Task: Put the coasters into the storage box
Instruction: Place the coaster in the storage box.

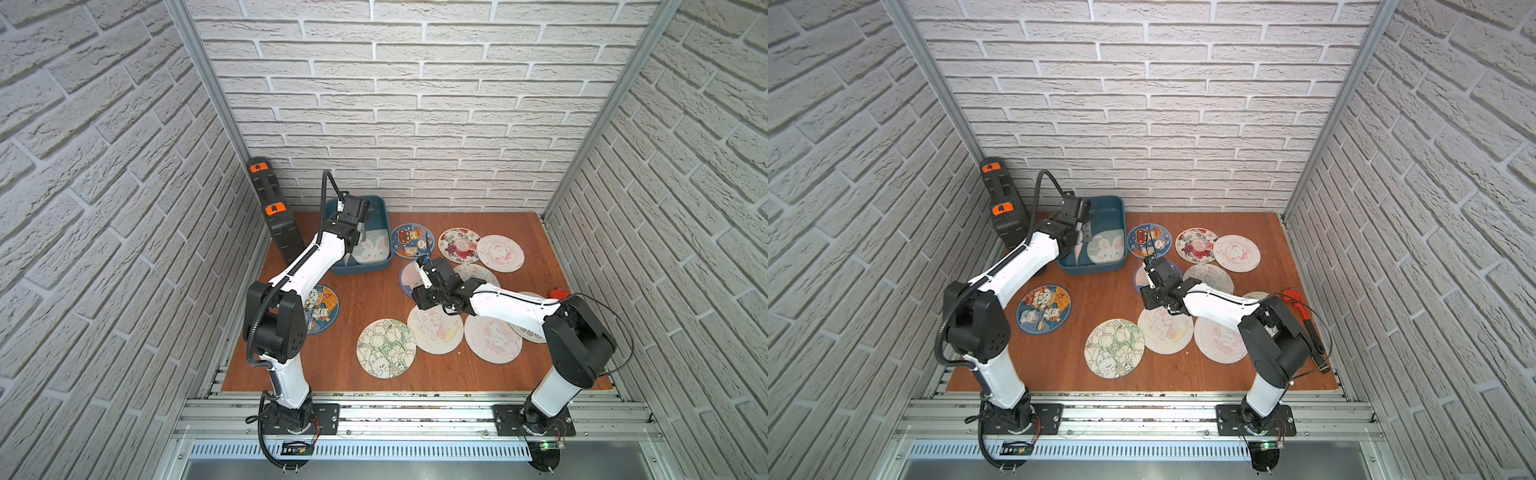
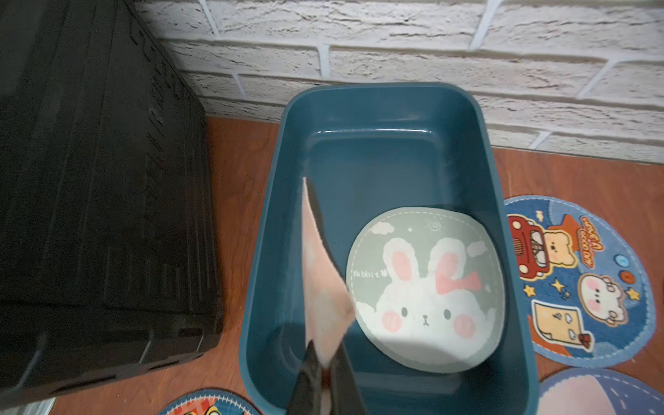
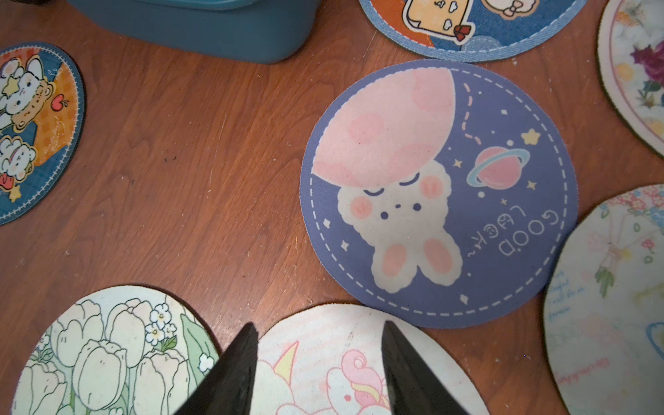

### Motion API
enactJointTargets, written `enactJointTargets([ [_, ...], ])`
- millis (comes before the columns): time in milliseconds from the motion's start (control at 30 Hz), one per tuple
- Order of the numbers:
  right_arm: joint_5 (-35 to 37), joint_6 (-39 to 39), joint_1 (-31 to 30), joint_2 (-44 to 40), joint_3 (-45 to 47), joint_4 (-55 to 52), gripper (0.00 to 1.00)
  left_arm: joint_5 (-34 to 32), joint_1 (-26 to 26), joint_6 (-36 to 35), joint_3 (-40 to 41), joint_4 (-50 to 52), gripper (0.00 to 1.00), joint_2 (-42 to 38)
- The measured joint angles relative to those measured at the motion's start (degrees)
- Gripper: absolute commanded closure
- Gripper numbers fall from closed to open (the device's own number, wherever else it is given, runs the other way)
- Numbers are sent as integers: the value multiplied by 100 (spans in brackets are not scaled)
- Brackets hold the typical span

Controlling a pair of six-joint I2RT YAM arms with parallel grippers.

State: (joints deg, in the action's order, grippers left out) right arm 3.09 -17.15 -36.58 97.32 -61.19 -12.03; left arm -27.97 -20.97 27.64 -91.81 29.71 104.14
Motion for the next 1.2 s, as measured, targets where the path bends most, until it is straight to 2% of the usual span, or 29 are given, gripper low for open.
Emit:
enactJointTargets([
  [400, -50, -2, 7, 157, -109, -66, 44, 76, 105, 57, -575, -52, 100, 951],
  [700, -63, -15, 7, 157, -109, -66, 44, 776, 103, 385, -734, -190, 100, 1663],
  [1033, -136, -31, 7, 157, -109, -63, 44, 1633, 103, 708, -748, -553, 100, 1982],
  [1133, -149, -48, 7, 157, -109, -63, 44, 1869, 103, 789, -748, -728, 88, 2035],
  [1200, -164, -48, 7, 157, -109, -63, 44, 1982, 105, 824, -774, -756, 70, 2083],
])
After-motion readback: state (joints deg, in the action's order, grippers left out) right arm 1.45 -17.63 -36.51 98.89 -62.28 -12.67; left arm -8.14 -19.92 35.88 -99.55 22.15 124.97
